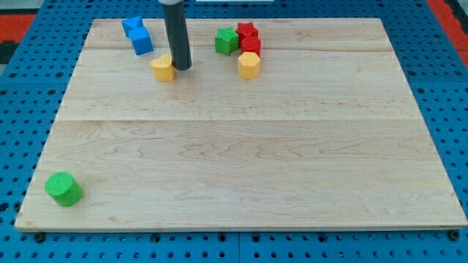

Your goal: Slide green circle towards center left

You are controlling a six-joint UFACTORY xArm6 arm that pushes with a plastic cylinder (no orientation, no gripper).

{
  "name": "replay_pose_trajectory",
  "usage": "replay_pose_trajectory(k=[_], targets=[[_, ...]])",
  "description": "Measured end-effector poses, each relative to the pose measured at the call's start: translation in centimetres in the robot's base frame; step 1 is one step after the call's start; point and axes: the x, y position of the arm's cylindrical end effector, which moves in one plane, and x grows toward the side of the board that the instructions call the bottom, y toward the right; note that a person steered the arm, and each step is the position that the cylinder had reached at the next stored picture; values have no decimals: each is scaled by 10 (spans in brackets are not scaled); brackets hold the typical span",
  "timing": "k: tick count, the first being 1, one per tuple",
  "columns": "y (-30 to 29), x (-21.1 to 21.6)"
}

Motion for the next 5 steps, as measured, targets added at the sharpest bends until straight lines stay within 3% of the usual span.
replay_pose_trajectory(k=[1,2,3,4,5], targets=[[-35,-1],[-69,-31],[-61,-40],[-26,2],[-4,92]])
